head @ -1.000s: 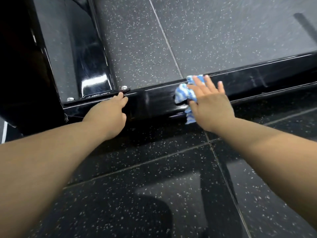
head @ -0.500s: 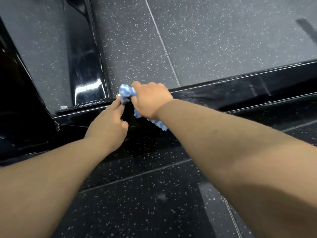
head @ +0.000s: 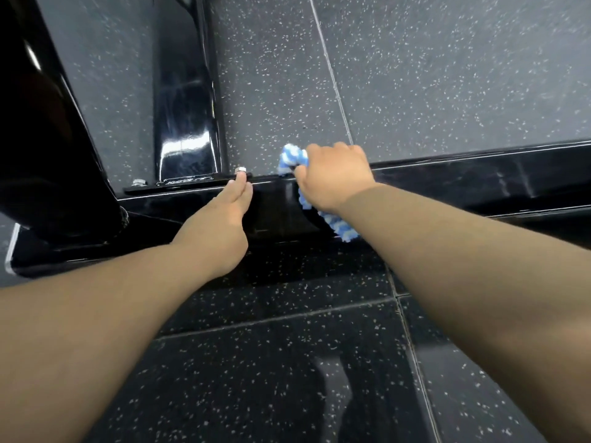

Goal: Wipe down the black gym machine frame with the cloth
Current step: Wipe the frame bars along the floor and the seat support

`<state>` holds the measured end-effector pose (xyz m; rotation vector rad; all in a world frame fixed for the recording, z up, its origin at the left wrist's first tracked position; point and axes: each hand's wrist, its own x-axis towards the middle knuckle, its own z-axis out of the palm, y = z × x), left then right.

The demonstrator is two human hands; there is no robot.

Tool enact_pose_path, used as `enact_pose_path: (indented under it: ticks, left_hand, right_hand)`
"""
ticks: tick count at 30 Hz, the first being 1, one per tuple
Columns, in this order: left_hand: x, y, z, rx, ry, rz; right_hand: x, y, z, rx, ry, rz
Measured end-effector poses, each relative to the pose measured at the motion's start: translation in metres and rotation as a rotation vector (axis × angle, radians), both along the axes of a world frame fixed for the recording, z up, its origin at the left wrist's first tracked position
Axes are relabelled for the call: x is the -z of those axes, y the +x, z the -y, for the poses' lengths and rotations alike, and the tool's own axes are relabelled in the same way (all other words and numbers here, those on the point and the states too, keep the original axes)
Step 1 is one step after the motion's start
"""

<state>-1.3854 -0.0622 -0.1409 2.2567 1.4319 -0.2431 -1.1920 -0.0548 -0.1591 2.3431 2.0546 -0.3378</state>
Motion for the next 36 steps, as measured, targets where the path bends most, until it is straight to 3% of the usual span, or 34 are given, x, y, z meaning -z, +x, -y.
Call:
enact_pose_path:
  ticks: [3, 6, 11, 15, 18, 23, 29, 33, 36]
  left_hand:
    - [0.000, -0.001, 0.000, 0.022, -0.021, -0.009]
    - [0.001, -0.006, 0.000, 0.026, -0.016, -0.010]
    - [-0.001, -0.009, -0.005, 0.038, 0.011, -0.028]
    - [-0.001, 0.013, 0.009, -0.018, 0.054, -0.030]
    - [0.004, 0.031, 0.010, 0.034, 0.189, 0.019]
    - [0.002, 0.031, 0.002, 0.026, 0.104, 0.029]
    - [-0.008, 0.022, -0.016, 0.048, -0.043, 0.039]
    - [0.000, 0.016, 0.004, -0.129, 0.087, 0.200]
    - [0.008, -0.007, 0.016, -0.230, 0.189, 0.202]
  right_hand:
    - [0.007, -0.032, 0.002, -0.128, 0.117, -0.083]
    - [0.018, -0.011, 0.023, -0.148, 0.193, -0.126]
    - [0.018, 0.073, 0.077, 0.205, 0.223, -0.052]
    - [0.018, 0.065, 0.080, 0.363, 0.157, 0.056]
    - [0.024, 0.020, 0.075, 0.121, 0.190, -0.011]
    - [0.028, 0.018, 0.094, -0.182, 0.213, -0.043]
    - [0.044, 0.095, 0.141, -0.133, 0.295, 0.090]
    - [0.041, 0.072, 0.127, -0.179, 0.329, 0.106]
    - [0.043, 0.037, 0.107, -0.338, 0.378, 0.108]
